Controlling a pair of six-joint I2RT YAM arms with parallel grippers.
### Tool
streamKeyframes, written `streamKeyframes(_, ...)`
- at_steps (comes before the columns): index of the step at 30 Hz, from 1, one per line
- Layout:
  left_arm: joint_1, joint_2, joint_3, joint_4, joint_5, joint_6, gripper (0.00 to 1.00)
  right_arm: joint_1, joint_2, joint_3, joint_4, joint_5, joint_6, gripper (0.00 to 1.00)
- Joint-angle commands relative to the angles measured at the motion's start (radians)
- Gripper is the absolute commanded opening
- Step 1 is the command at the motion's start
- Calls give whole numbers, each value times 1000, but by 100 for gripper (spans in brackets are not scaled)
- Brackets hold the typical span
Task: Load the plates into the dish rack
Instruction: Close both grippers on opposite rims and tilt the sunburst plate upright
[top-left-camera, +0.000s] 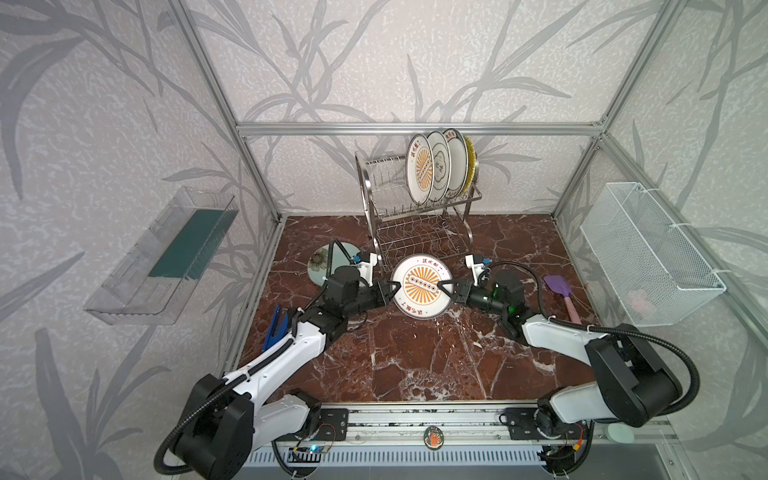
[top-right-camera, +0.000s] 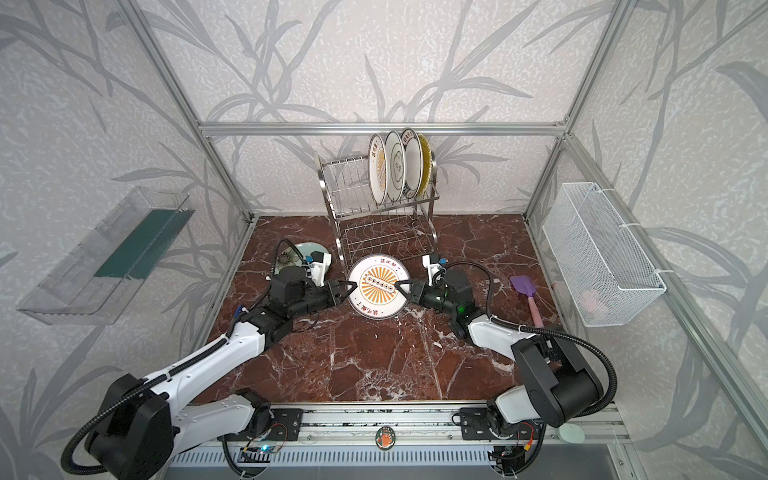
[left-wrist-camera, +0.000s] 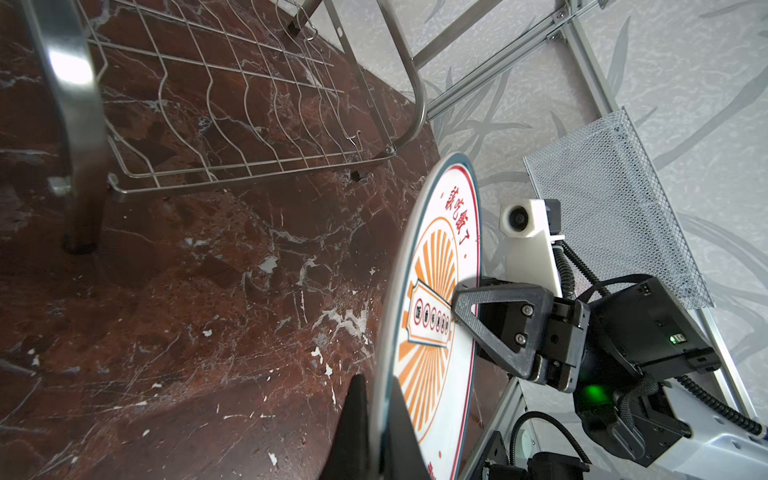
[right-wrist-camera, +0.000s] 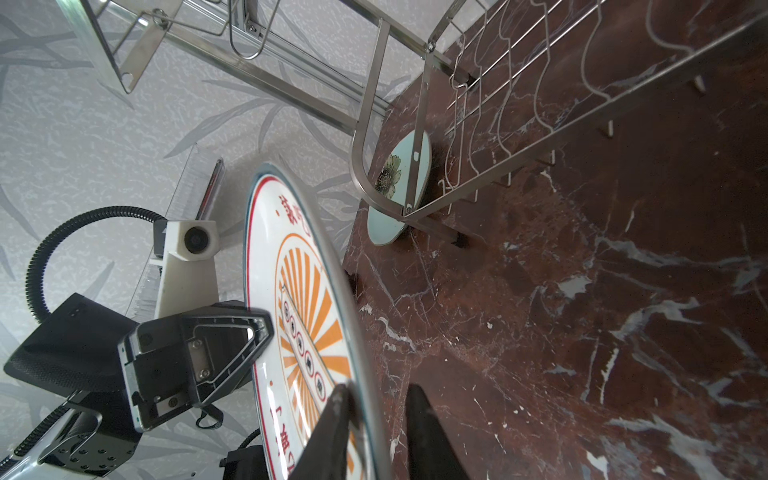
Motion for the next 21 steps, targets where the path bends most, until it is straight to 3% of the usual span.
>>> streamKeyframes(1, -3, 6, 0, 97, 26, -25, 0, 4, 13, 7, 69, -24, 20, 25)
streamKeyframes(12, -3, 39, -7, 141, 31, -40, 0, 4, 66, 2, 176, -40, 80, 21)
streamKeyframes(19, -3, 61, -17, 182, 43, -57, 0, 4, 64, 1, 177, -38, 79, 0)
streamKeyframes(21, -3, 61, -16, 180, 43, -56, 0, 4, 60, 1, 171, -36, 76, 0)
